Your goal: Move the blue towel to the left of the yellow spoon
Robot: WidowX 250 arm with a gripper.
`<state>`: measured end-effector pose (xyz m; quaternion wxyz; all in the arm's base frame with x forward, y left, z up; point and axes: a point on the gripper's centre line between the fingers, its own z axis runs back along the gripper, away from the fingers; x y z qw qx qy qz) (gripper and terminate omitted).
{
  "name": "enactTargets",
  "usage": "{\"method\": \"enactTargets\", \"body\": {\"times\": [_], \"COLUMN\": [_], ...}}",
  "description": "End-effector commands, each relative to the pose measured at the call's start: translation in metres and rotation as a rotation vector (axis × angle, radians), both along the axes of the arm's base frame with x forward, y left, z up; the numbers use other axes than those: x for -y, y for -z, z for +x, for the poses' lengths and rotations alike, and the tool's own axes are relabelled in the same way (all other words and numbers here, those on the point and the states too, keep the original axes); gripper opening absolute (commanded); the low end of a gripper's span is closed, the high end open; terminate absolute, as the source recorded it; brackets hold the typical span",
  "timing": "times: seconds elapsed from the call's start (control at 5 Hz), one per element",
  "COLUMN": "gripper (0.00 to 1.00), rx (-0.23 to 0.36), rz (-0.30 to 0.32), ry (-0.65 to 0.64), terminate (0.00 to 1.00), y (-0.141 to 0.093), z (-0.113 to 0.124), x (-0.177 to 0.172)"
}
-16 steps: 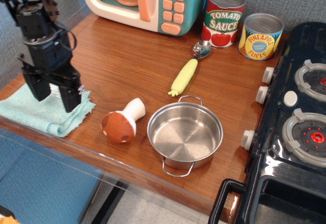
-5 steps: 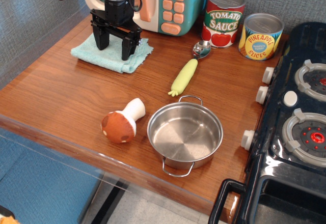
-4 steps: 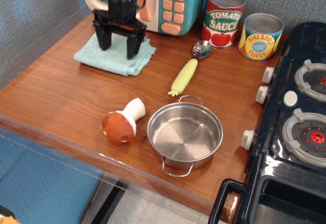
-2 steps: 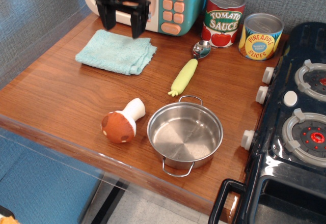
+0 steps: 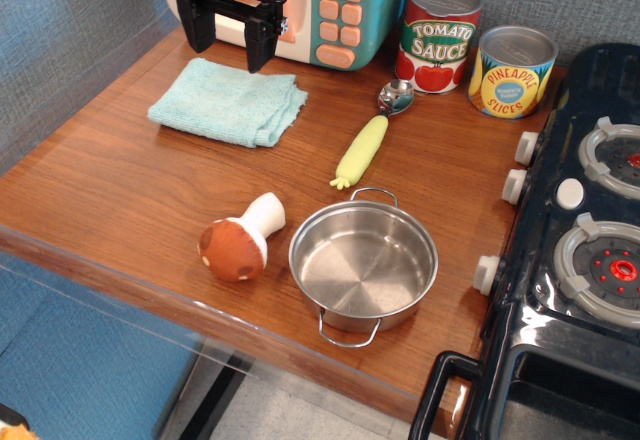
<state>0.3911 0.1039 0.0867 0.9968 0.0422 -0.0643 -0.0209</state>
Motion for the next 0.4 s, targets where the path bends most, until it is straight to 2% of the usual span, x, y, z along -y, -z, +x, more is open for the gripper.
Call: {"method": "enactTargets", "body": {"times": [0.0,0.2], "gripper": [1.0,1.0], "rx": [0.059,0.059], "rz": [0.096,0.096], "ry": [-0.098,-0.098], "terminate": [0.0,1.0], "y": [-0.0356,-0.0356], "z": [-0.0041,-0.0041], "x": [0.0039,0.0039]}}
